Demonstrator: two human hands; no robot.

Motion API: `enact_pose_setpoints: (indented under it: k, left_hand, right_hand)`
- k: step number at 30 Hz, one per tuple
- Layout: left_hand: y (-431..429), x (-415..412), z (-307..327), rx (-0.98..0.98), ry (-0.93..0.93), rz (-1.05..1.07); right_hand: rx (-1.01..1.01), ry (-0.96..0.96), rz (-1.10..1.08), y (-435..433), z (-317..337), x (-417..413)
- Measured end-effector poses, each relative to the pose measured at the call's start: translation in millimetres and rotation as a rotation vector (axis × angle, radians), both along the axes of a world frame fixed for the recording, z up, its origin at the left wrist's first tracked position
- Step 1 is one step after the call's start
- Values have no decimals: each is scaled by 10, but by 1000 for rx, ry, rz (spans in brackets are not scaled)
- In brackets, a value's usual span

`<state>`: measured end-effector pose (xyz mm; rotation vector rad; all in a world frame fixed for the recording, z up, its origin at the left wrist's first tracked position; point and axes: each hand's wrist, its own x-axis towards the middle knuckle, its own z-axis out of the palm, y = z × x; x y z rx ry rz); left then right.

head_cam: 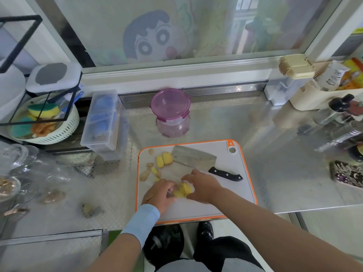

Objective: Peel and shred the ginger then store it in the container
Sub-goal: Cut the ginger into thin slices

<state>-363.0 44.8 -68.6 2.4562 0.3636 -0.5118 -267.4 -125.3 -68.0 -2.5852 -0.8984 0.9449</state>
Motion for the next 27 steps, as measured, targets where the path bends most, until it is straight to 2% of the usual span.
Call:
enact_pose_setpoints:
  k: [15,24,27]
  left_hand:
    - [12,-55,-30,-109,-138,42]
    - [-5,-57,-89,33,-76,-48]
    - [19,-65,-80,4,-67,-15]
  right_hand:
    - [-35,-20,49,72,30,-39]
    - [-50,-18,40,78,61,-100]
    - [-63,-34,38,105,51,-110]
